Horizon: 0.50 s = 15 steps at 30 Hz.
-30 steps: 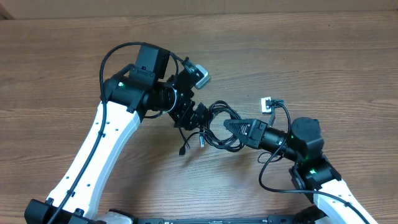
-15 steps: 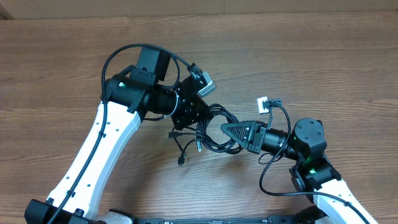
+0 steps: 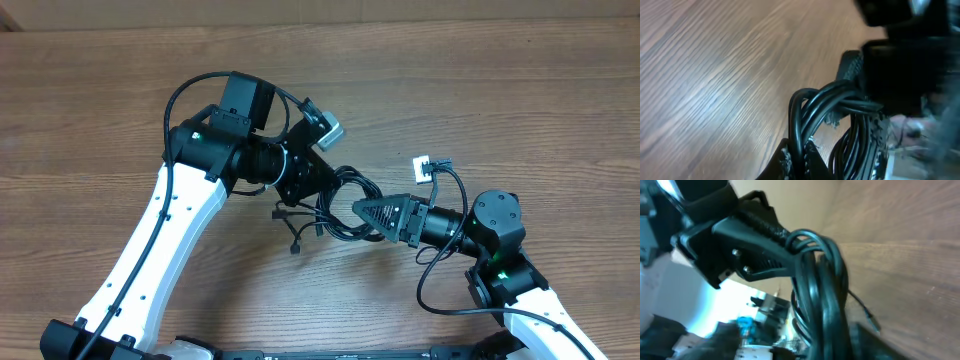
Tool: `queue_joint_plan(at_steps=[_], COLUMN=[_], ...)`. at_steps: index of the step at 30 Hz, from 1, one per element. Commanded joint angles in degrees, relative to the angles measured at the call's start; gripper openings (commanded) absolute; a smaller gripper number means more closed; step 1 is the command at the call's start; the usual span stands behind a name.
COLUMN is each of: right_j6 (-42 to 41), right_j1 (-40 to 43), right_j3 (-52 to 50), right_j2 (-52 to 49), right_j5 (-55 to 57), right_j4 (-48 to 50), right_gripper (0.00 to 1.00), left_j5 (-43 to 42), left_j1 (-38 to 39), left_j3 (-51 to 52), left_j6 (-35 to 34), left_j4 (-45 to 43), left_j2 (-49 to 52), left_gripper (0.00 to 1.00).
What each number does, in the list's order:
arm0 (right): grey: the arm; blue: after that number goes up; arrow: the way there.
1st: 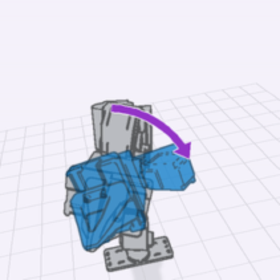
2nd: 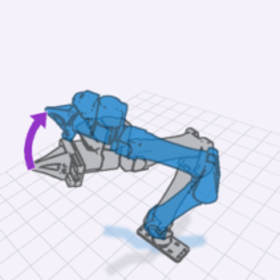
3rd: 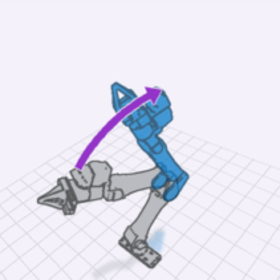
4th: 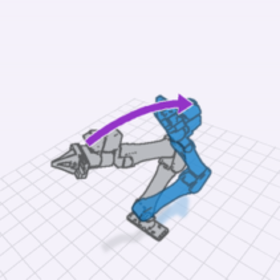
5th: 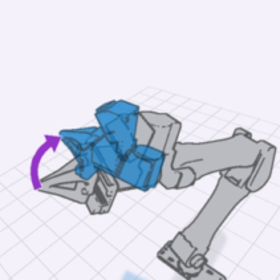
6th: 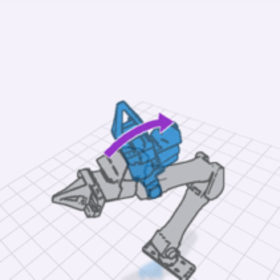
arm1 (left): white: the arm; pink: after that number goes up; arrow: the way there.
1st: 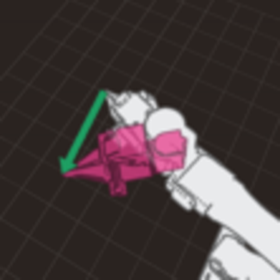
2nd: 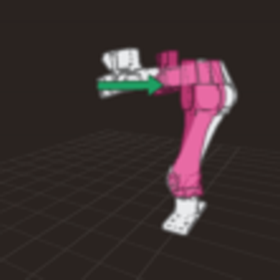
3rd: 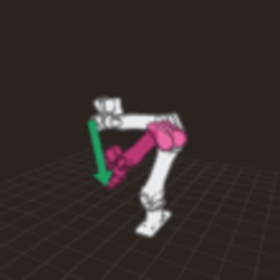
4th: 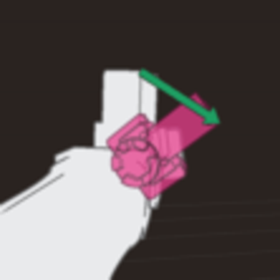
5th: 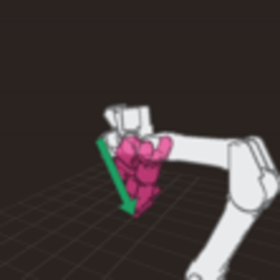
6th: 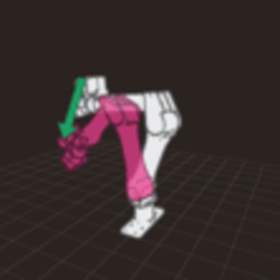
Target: Untangle cables
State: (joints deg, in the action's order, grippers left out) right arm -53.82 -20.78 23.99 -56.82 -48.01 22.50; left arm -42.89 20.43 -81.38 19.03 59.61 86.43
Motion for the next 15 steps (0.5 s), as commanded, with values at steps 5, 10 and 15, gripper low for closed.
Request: queue_joint_plan(at_steps=[5, 10, 15], right_j6=[0.1, 0.3, 0.3], right_j1=[1.7, 1.8, 1.6], right_j3=[0.7, 0.7, 0.7], right_j2=[0.2, 0.1, 0.0], right_j5=[8.9, 9.4, 12.1], right_j4=[-2.0, -6.3, -12.2], right_gripper=[1.00, 1.00, 0.99], left_j5=[5.0, -5.9, -8.2], left_j1=[-4.3, -10.3, -12.9], left_j3=[-0.7, -0.7, -0.7], left_j6=[-17.1, -18.6, -19.4], left_j4=[-0.3, -0.6, -0.5], left_j2=[0.6, 0.6, 0.6], left_gripper=[0.04, 0.04, 0.04])
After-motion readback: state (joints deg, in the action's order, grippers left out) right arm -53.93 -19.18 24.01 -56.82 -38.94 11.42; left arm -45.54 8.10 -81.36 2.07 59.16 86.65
